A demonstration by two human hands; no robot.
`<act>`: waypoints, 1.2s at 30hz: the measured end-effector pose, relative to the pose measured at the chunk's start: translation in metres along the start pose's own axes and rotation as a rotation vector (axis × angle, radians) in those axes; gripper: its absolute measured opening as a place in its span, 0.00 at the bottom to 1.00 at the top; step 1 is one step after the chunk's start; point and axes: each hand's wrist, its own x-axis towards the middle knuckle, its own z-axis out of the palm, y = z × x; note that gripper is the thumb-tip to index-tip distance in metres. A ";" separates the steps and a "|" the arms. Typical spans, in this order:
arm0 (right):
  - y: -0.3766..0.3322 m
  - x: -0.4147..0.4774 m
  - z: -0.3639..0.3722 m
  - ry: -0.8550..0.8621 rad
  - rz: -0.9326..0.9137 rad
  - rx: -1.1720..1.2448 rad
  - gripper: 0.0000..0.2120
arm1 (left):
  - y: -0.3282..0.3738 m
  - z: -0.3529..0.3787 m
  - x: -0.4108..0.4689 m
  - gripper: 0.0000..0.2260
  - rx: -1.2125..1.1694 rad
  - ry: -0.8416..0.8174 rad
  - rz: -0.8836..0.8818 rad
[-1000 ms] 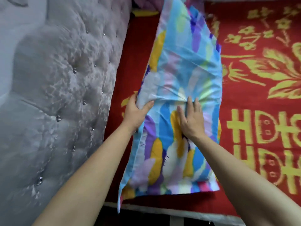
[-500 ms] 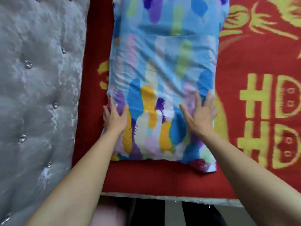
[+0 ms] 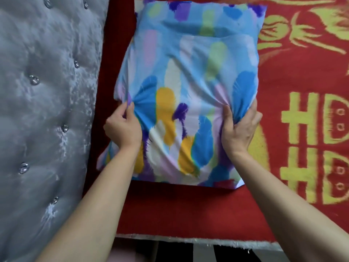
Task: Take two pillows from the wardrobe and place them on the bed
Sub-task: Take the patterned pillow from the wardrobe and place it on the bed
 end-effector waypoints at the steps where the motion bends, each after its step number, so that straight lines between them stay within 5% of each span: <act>1: -0.011 0.002 0.003 0.038 -0.021 0.036 0.38 | 0.007 -0.006 0.011 0.11 -0.049 0.017 0.039; 8: -0.055 0.014 0.042 -0.002 -0.051 0.125 0.39 | -0.001 -0.026 0.073 0.14 -0.127 0.077 0.190; 12: -0.035 0.008 0.059 -0.470 -0.049 -0.265 0.44 | -0.061 -0.011 0.064 0.24 0.362 -0.340 0.076; 15: -0.010 -0.015 0.061 -0.694 -0.178 -0.469 0.39 | -0.108 -0.002 0.023 0.32 0.492 -0.649 0.034; 29: 0.016 -0.035 0.045 -0.704 -0.320 -0.578 0.37 | -0.107 -0.001 -0.009 0.29 0.574 -0.613 -0.010; 36: 0.011 -0.031 -0.030 -0.847 -0.472 -0.530 0.31 | -0.055 -0.037 -0.077 0.26 0.598 -0.619 0.058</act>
